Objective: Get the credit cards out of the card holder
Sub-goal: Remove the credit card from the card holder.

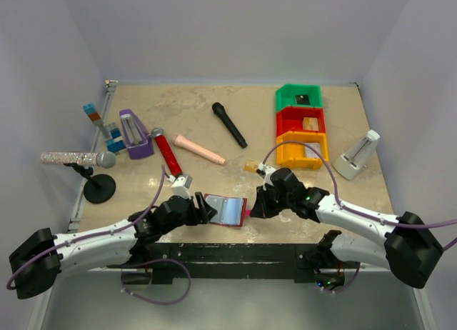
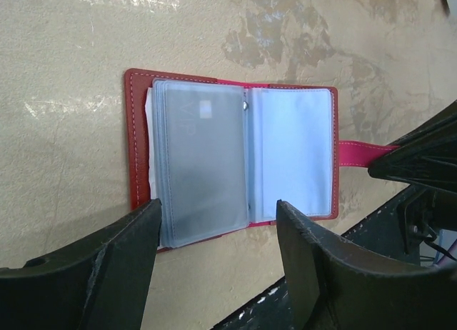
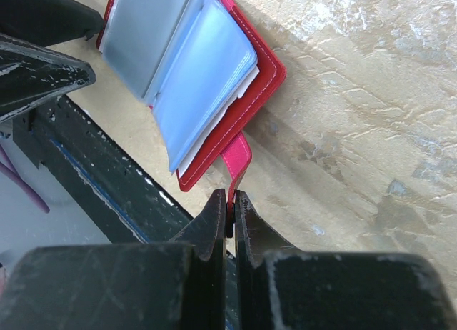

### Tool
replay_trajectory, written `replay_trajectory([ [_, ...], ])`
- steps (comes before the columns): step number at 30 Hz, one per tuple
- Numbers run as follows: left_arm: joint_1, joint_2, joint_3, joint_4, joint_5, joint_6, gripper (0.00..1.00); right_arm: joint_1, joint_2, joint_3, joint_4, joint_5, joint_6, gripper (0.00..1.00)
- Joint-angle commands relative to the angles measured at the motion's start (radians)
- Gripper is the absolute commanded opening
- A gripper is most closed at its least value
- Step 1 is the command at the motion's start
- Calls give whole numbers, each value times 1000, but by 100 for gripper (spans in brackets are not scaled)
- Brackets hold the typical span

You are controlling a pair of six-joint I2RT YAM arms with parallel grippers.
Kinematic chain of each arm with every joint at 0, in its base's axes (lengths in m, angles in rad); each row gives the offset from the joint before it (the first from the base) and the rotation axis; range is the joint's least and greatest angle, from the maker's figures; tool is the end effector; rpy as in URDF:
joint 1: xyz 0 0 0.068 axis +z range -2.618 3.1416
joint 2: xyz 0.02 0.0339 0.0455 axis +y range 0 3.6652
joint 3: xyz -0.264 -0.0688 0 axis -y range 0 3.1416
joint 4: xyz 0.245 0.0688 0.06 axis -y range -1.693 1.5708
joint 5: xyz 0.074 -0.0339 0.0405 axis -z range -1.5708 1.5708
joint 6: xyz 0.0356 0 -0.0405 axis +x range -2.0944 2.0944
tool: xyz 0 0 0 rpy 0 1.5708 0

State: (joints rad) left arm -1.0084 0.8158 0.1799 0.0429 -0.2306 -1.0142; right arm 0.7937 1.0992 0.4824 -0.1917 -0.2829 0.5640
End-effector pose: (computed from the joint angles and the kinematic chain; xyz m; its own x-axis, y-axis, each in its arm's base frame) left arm 0.0932 -0.1327 0.1478 -0.7709 -0.3271 -0.5466 0.1287 0.7604 -0.6366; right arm 0.1397 0.1562 0.1777 -0.8668 -0.1493 -0.4757 -0.4217 0.7286 0.5398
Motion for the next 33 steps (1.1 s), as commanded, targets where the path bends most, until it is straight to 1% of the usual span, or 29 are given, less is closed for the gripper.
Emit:
replay_trajectory([
  [1,4,31,33,66,17,-1,70,4,-9,10,11,-22,-16,0],
  [11,4,72,33,97,42,-6,69,4,7,12,18,-27,-18,0],
  [21,4,128,38,248,149,43,67,4,30,10,34,-38,-16,0],
  [28,4,149,70,284,198,78,66,4,33,13,32,-39,-16,0],
  [33,4,206,105,305,246,92,66,4,34,16,32,-39,-16,0],
])
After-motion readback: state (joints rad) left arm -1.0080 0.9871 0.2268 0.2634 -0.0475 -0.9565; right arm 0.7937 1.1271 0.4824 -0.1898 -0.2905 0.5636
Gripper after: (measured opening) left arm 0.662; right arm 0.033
